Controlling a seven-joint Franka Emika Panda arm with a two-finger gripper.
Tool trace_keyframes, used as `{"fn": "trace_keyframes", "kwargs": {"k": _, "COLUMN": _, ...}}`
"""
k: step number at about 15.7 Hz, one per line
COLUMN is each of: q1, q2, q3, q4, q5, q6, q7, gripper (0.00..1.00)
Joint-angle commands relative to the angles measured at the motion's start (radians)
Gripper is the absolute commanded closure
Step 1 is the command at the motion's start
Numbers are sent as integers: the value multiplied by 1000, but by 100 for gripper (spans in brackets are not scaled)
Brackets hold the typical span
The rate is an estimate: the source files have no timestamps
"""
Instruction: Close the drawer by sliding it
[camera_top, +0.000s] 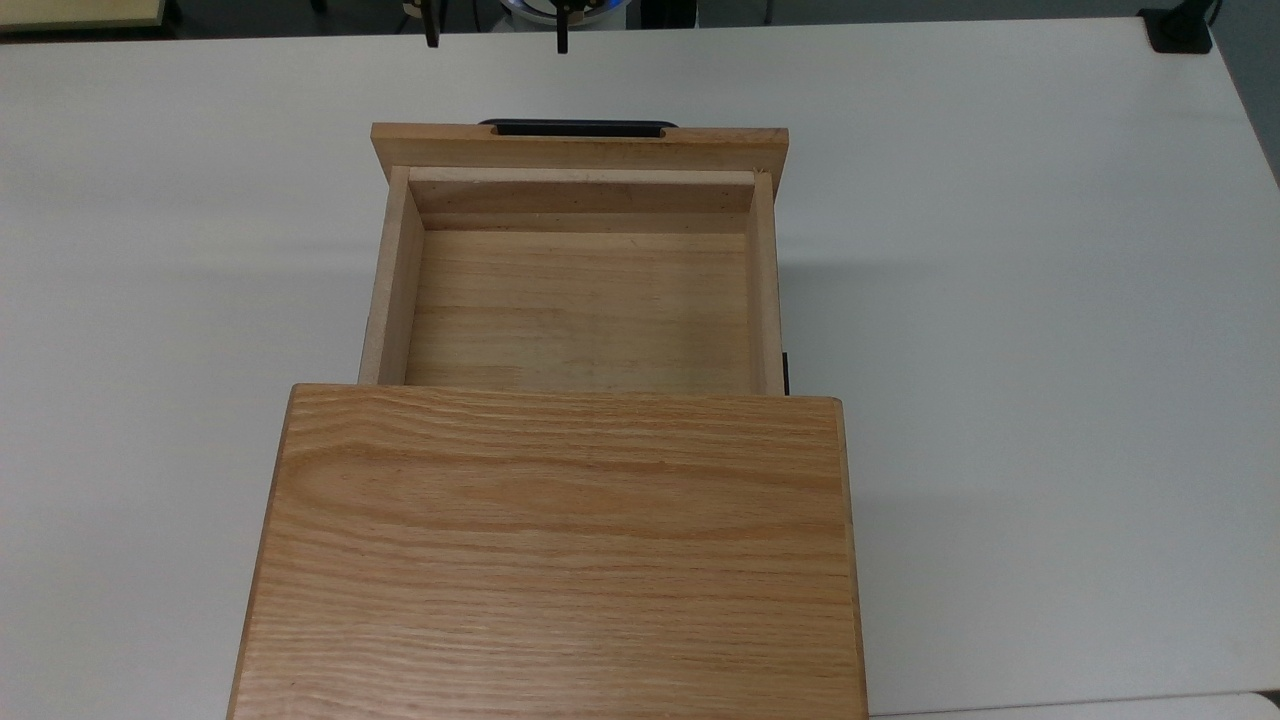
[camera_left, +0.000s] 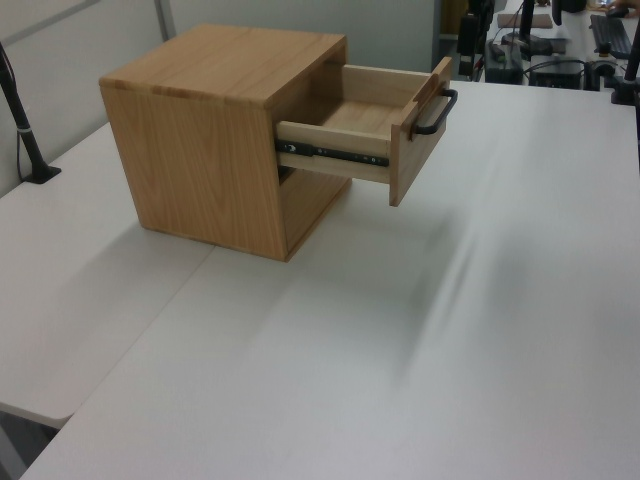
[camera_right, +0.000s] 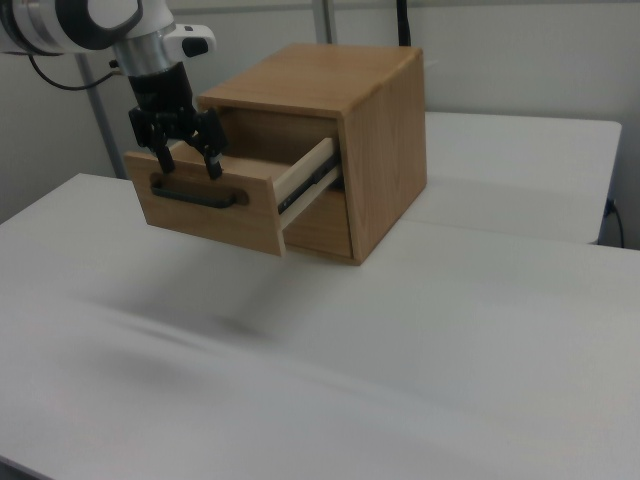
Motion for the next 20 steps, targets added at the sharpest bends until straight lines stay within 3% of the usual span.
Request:
{"fn": "trace_keyframes", "kwargs": {"k": 1, "q1": 16, "q2": -3, "q3": -7, "q4": -1, "q5": -13, "q6": -34, "q7": -10, "gripper": 0}}
{"fn": "trace_keyframes", "kwargs": {"k": 16, "q1": 15, "q2": -3, "q3": -7, "q4": -1, "q5": -13, "q6": -47, "q7": -27, "gripper": 0}}
{"fn": "trace_keyframes", "kwargs": {"k": 20, "q1": 1, "q2": -14, "q3": -9, "q4": -1, "q5": -13, "q6": -122, "q7": -238, "gripper": 0}}
